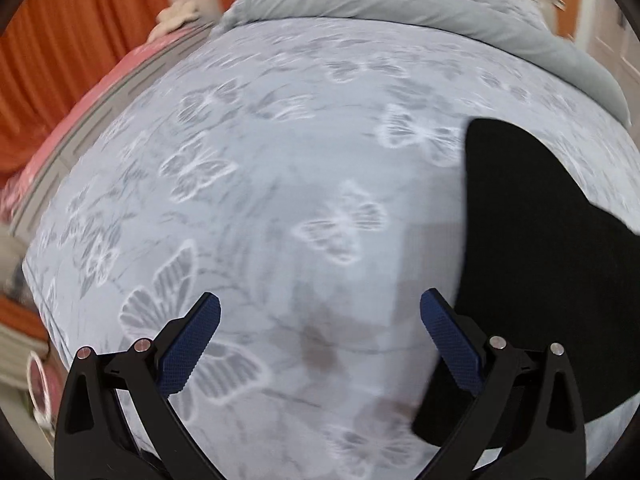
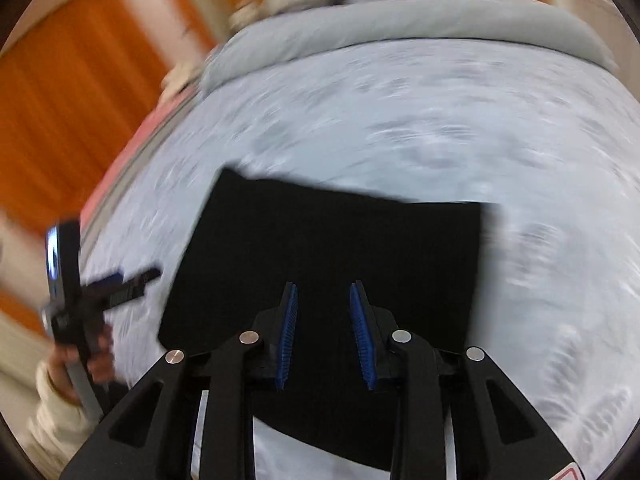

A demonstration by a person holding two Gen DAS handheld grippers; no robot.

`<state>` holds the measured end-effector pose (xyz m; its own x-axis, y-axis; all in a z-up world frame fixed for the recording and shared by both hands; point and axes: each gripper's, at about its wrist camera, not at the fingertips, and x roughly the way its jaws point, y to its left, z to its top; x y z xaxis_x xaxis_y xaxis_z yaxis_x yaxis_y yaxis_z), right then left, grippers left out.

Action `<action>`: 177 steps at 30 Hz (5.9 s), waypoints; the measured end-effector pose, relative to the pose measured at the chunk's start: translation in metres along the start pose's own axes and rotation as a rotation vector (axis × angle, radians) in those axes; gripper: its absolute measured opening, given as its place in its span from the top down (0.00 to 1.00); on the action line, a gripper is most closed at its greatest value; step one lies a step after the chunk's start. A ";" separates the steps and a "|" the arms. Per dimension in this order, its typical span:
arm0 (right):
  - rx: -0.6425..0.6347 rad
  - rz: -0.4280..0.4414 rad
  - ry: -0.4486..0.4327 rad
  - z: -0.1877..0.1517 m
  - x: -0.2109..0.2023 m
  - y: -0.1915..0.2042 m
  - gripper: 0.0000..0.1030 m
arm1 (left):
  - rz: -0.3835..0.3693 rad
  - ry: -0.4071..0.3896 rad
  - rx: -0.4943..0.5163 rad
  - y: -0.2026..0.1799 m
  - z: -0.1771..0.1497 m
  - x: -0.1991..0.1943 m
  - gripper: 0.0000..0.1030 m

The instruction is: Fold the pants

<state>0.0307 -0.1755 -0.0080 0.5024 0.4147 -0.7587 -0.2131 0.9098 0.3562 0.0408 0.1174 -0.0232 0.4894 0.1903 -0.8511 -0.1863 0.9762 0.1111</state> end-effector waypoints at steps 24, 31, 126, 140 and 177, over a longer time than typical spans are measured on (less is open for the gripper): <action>-0.051 -0.178 -0.081 0.069 0.091 0.059 0.73 | -0.119 -0.122 0.039 0.031 0.010 -0.039 0.05; 0.287 -0.152 0.051 0.017 0.031 -0.067 0.33 | -0.189 -0.093 0.141 -0.011 -0.005 -0.038 0.05; -0.110 0.002 0.006 0.066 0.125 0.078 0.71 | -0.173 -0.014 0.186 -0.020 -0.021 -0.019 0.05; 0.037 -0.084 0.023 0.070 0.148 0.023 0.86 | -0.186 -0.022 0.224 -0.032 -0.021 -0.019 0.05; 0.138 -0.071 0.058 -0.076 -0.022 -0.061 0.70 | -0.465 0.196 0.230 -0.028 -0.044 -0.002 0.40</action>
<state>-0.0311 -0.2384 -0.0546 0.4619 0.3538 -0.8133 -0.0596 0.9273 0.3696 0.0076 0.0855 -0.0473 0.3037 -0.2674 -0.9145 0.2131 0.9545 -0.2084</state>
